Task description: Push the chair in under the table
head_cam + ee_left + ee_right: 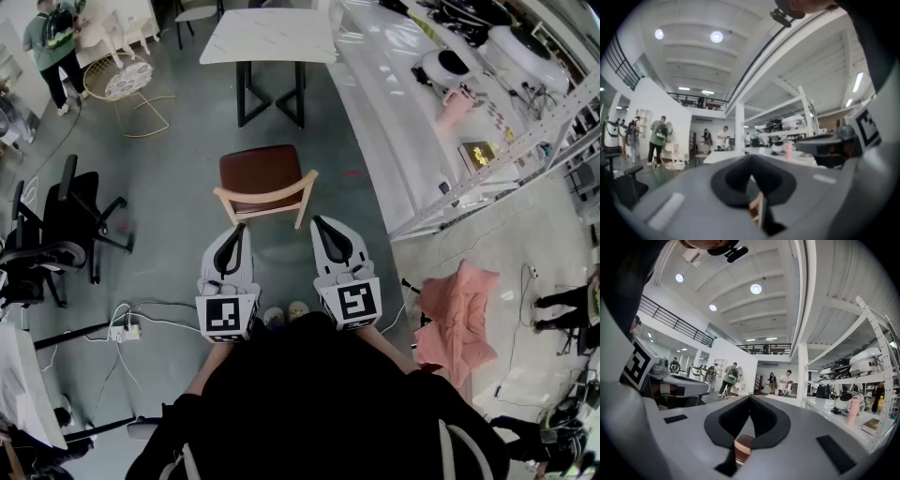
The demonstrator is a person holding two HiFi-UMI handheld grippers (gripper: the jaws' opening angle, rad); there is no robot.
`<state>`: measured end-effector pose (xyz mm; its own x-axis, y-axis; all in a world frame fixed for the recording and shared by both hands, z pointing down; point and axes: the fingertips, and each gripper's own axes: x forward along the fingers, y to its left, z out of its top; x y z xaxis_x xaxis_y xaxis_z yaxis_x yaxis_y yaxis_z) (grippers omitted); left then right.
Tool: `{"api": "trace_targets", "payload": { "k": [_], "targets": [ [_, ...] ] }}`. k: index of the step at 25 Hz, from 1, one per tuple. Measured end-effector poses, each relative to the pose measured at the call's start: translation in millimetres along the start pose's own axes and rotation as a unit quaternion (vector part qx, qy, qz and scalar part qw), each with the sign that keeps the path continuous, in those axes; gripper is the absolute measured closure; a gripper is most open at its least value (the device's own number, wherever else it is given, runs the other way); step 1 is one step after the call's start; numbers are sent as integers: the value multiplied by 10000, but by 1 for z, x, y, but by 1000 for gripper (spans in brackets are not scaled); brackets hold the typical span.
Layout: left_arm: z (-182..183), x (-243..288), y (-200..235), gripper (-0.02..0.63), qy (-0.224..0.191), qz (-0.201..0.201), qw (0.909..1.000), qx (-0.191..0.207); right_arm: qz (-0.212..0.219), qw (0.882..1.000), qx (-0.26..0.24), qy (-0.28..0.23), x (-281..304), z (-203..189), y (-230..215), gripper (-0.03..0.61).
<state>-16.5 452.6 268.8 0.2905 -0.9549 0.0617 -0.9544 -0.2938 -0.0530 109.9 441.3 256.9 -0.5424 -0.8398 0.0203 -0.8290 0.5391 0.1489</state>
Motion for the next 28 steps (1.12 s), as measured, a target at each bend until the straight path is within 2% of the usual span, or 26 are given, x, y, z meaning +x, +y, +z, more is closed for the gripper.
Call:
{"api": "trace_targets", "payload": {
  "k": [8,12,18,23,28],
  "targets": [
    [3,-1,13,607,-125,-156,9998,-6,-146,9998,-49,88,9,1,14,558],
    [-11,-2,19,607,-150,-285,9995,-57,-92,9999,108,59,10,-8,24,557],
    [-26,7,39,607,-43,-202,9996,-174,-29,9998,109,158,35,-11,23,557],
    [-33,40,54,607,-34,-222,9995,-239,97,9998,159,25,67,-20,9,557],
    [-35,92,58,607,-46,-362,9992,-166,119,9998,139,52,110,-34,-27,557]
  ]
}}
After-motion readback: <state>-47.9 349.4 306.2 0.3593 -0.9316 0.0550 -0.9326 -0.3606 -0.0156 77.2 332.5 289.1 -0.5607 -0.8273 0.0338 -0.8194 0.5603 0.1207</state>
